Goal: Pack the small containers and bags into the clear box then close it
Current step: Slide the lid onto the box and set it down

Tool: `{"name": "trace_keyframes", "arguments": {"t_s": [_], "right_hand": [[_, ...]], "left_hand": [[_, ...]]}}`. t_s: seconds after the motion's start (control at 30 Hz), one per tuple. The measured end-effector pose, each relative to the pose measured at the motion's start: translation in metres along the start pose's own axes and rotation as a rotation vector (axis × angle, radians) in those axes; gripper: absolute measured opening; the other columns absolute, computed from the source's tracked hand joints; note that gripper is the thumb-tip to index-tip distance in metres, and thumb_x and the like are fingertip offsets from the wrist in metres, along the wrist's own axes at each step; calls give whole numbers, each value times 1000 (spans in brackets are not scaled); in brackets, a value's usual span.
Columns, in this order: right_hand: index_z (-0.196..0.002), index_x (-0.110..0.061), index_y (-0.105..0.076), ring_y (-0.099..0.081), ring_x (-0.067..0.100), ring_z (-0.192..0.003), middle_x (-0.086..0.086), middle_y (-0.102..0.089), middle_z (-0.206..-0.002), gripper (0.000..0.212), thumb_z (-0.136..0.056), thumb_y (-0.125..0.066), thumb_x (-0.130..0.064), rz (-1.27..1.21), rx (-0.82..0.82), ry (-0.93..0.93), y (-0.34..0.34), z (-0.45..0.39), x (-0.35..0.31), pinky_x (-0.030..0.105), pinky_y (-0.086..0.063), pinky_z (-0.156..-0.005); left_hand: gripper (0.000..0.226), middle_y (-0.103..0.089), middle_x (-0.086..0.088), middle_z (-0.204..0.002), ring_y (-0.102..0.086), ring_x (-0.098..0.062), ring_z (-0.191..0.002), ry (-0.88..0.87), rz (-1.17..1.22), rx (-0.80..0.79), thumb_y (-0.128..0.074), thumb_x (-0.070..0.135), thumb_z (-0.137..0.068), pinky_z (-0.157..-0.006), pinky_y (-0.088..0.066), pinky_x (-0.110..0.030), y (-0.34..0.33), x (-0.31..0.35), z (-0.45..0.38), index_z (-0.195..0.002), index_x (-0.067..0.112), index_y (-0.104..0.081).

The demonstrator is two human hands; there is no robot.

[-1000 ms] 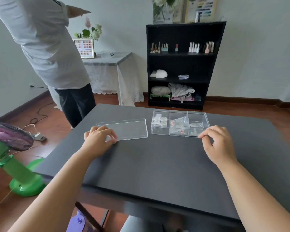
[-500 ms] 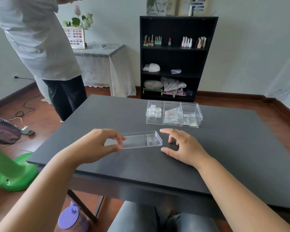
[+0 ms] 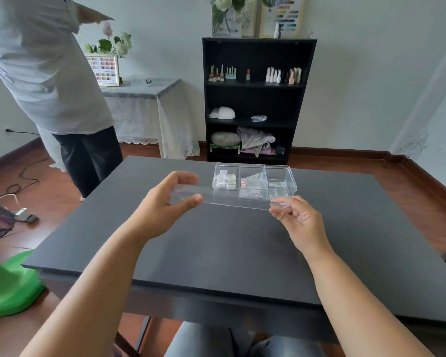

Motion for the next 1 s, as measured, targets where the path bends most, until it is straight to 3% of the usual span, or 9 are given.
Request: {"name": "trace_keyframes", "arguments": {"t_s": [0.07,0.13,0.27,0.37,0.47,0.57,0.7,0.87,1.0], "right_hand": [[-82,-32,-72,-66,17,-72,-4,-71,-100,3,-80,-69,-33,-94,47,-34,3,-2,2,25,-53,-70],[-78,-33,-69,-64,17,-67,-10,-71,-107,5,-82,-68,-31,-133,89,-56,5,-3,3,24,-52,-67],[-84,-37,-65,-64,11,-73,-16,-68,-112,5,-85,-67,-32,-114,169,-73,12,-6,10,24,-56,-72],[-103,-41,-57,-63,10,-76,-8,-68,-84,24,-85,-70,-32,-73,319,-83,19,-11,19,21,-51,-71],[-92,-41,-56,-63,9,-73,-6,-67,-77,20,-80,-72,-42,-59,443,-150,24,-21,27,22,-46,-67],[-91,-38,-61,-63,4,-73,-4,-69,-82,16,-79,-70,-45,-56,510,-215,30,-33,38,23,-47,-69],[-100,-38,-65,-64,7,-96,-8,-70,-103,16,-85,-63,-41,-79,468,-260,29,-47,45,26,-49,-85],[-111,-42,-60,-52,-3,-96,-17,-55,-112,36,-75,-53,-40,-46,347,-234,25,-54,39,10,-40,-74],[-124,-37,-53,-45,-3,-112,-23,-47,-123,50,-74,-52,-32,-43,264,-237,20,-59,40,15,-37,-87]], "left_hand": [[43,-63,14,-119,-61,-11,-104,50,282,50,-67,41,-82,-89,-47,-26,-5,-7,-3,-121,38,-50],[38,-67,11,-114,-67,-16,-94,60,363,125,-67,31,-86,-82,-52,-27,-14,-12,-8,-119,38,-51],[23,-71,15,-102,-68,-11,-84,86,289,310,-66,28,-88,-79,-55,-29,-36,-16,-21,-103,44,-64],[19,-72,14,-92,-67,-7,-81,141,268,384,-68,36,-86,-73,-48,-16,-49,-19,-35,-102,45,-68],[18,-64,7,-87,-62,-10,-74,172,174,405,-68,36,-85,-72,-44,-20,-62,-21,-47,-103,40,-69],[36,-63,10,-81,-56,0,-64,173,159,368,-69,35,-85,-67,-42,-11,-76,-22,-54,-119,40,-60],[37,-63,8,-81,-57,2,-68,164,54,390,-68,38,-84,-69,-43,-13,-82,-29,-61,-120,31,-63],[26,-55,8,-79,-56,-8,-76,120,-39,447,-62,39,-88,-76,-46,-28,-78,-35,-76,-111,29,-67],[40,-50,11,-86,-53,-16,-92,113,-22,358,-60,48,-87,-85,-41,-31,-81,-45,-81,-124,33,-61]]}}
Point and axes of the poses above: each hand's wrist, its own z-axis away from the middle knuckle, its own y-axis out of the back of the hand, x = y × z, the point moved 3 cm from there along -z, towards the middle knuckle
